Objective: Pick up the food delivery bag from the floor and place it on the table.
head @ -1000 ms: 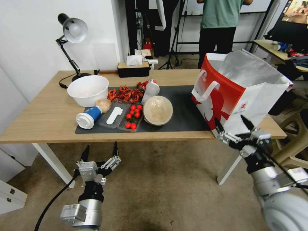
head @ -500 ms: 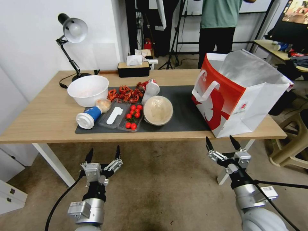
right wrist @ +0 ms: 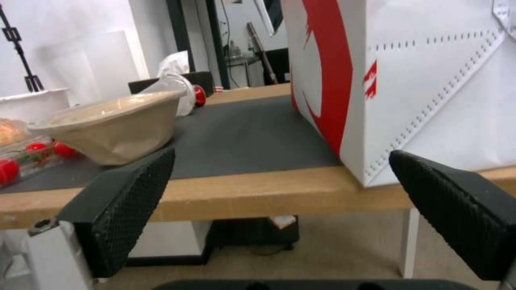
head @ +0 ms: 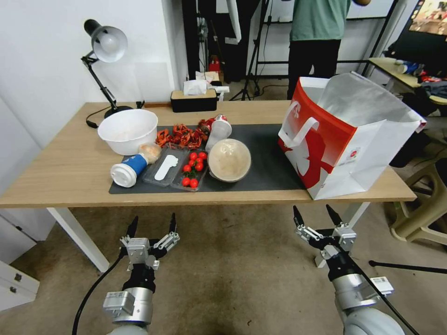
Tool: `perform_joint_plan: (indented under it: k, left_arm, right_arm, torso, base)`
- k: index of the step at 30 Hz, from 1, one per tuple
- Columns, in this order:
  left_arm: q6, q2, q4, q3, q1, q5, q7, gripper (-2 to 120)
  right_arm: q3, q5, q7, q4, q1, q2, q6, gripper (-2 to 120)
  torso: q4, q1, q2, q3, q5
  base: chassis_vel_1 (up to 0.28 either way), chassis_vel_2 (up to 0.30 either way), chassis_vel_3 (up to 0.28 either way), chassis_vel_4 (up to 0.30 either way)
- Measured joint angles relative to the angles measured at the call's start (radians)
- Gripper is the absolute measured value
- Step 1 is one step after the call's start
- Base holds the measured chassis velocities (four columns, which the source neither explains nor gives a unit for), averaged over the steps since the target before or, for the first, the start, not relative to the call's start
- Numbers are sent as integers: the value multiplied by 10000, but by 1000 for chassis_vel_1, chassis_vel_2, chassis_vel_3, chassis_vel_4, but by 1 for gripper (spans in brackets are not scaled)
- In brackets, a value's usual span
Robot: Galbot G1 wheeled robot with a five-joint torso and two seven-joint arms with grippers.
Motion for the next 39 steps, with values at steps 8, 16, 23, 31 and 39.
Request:
perform_joint_plan:
  k: [8,16,23,31,39]
  left_arm:
    - [-111,63,30,-42,-24,7,-110,100]
    - [-98,77,20,-50,-16,3,-120,100]
    - [-92,79,11,-53,-12,2,-123,100]
    - [-88,79,3,-53,-7,2,-123,100]
    - [-83,78,-1,-53,-5,1,-123,100]
  right_arm:
    - [-58,19,-6,16,-60,134,-44,100]
    - [-56,29,-14,63,-77,142,-72,100]
    - [-52,35,-15,69,-77,140,-77,100]
    - [-48,39,-15,74,-76,135,-83,100]
    - [-43,40,-13,83,-76,130,-89,100]
  torso:
    - [0,0,0,0,1]
    - [0,0,0,0,0]
    - [0,0,0,0,0]
    - [0,0,0,0,0]
    - [0,0,-1,0,0]
  base:
    - [0,0,0,0]
    - [0,0,0,0]
    - [0,0,0,0]
    - [0,0,0,0]
    - [0,0,0,0]
